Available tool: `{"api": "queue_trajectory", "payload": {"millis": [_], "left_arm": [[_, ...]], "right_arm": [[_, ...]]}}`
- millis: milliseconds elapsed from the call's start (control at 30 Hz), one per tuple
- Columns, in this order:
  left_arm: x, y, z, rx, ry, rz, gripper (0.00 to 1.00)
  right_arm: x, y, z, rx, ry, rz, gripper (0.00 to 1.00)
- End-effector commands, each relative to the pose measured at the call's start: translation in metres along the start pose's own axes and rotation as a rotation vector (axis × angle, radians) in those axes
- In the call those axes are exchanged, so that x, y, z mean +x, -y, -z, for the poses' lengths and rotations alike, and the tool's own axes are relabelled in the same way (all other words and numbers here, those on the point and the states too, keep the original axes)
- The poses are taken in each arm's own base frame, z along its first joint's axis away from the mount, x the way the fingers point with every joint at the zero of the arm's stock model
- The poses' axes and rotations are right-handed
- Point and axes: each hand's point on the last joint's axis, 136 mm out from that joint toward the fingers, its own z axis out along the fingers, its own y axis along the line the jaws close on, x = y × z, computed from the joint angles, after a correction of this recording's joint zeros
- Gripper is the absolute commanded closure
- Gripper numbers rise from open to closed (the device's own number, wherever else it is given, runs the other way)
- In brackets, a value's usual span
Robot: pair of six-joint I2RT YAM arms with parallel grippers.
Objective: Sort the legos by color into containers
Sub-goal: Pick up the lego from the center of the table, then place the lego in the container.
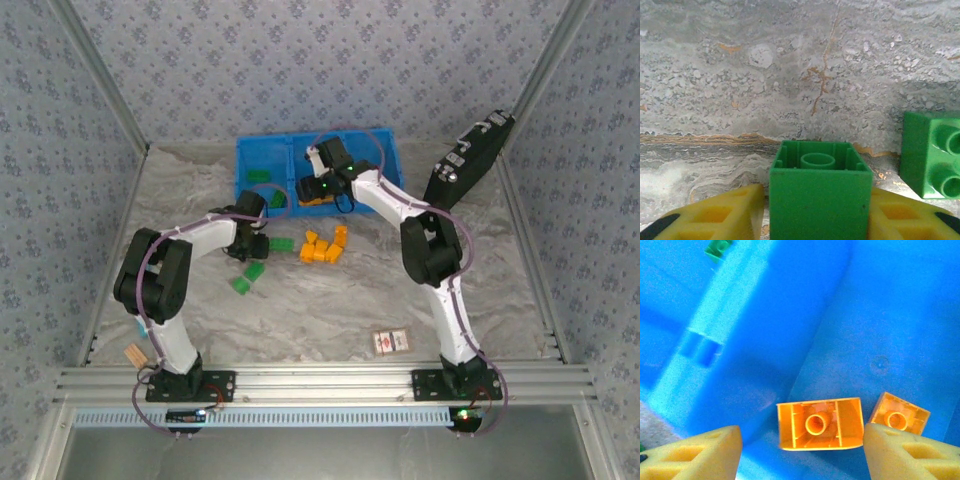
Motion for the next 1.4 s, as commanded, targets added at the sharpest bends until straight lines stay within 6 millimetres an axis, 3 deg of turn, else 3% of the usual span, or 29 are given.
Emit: {"api": "queue_trajectory", "payload": {"millis": [0,200,367,600,833,1067,1200,1367], "left_arm": [[-0.010,0.003,0.000,-0.004,0.031,-0.024,0.57],[-0.014,0.007,0.012,-0.008,0.064,-0.064,0.69],[-0.013,0.005,0.020,-0.020,0.074,-0.074,0.73],[-0.028,0.011,0.060,0.008,0.142,-0.079,0.75],[-0.076,0.015,0.115,-0.001,0.293,-0.113,0.75],[-0.138,0.021,0.156,-0.041,0.436,-0.158,0.74],[-0.163,0.021,0.151,-0.084,0.457,-0.184,0.74],[-0.176,0.022,0.119,-0.047,0.430,-0.161,0.75]], "right_arm": [[-0.014,-0.016,0.024,-0.029,0.038,0.041,0.33],[-0.010,-0.018,0.032,-0.008,0.040,0.050,0.35],[-0.004,-0.021,0.054,0.001,0.053,0.060,0.35],[0.041,-0.014,0.078,0.067,-0.001,0.077,0.35],[0.083,0.010,0.087,0.159,-0.065,0.012,0.37],[0.091,0.026,0.088,0.233,-0.076,-0.128,0.39],[0.091,0.027,0.088,0.197,-0.052,-0.257,0.41],[0.103,0.025,0.077,0.224,-0.092,-0.301,0.40]]}}
